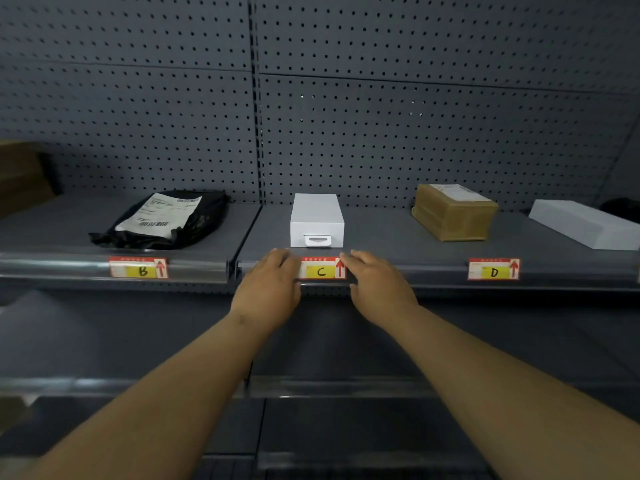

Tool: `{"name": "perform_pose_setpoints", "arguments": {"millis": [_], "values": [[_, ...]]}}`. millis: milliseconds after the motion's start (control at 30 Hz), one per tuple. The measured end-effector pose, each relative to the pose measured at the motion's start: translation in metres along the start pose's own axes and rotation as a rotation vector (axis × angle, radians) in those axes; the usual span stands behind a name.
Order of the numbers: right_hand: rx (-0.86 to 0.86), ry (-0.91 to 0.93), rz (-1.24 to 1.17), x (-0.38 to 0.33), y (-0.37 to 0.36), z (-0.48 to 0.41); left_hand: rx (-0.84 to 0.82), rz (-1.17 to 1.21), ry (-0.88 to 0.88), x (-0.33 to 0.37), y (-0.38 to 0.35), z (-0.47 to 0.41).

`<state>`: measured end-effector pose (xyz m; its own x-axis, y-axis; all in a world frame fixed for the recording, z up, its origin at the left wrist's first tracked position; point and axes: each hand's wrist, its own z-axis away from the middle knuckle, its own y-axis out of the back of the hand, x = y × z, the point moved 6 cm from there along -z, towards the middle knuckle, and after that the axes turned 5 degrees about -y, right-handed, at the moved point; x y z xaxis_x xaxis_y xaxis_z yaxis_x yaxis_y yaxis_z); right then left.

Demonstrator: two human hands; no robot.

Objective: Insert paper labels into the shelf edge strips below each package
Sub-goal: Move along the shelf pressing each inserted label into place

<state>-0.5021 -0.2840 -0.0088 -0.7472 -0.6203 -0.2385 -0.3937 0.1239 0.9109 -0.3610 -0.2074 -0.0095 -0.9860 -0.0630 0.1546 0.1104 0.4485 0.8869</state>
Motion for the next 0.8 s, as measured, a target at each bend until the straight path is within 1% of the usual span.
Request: {"name": "perform_pose_setpoints", "arguments": {"millis": [167,333,667,800], "values": [[-0.011,0.0,-0.011,0.0,0.0,-0.001,0.001,0.063,0.018,-0.002,0.001,-0.001],[-0.029,-0.048,-0.021,0.002,-0.004,-0.001,-0.019,0.054,0.001,-0.004,0.002,-0.001],[-0.036,-0.057,0.007,0.002,-0.01,0.003,-0.046,-0.027,-0.037,-0.008,-0.003,-0.004],[-0.054,-0.089,-0.014,0.002,-0.011,0.003,-0.05,-0.064,-0.051,-0.008,-0.005,-0.005]]}}
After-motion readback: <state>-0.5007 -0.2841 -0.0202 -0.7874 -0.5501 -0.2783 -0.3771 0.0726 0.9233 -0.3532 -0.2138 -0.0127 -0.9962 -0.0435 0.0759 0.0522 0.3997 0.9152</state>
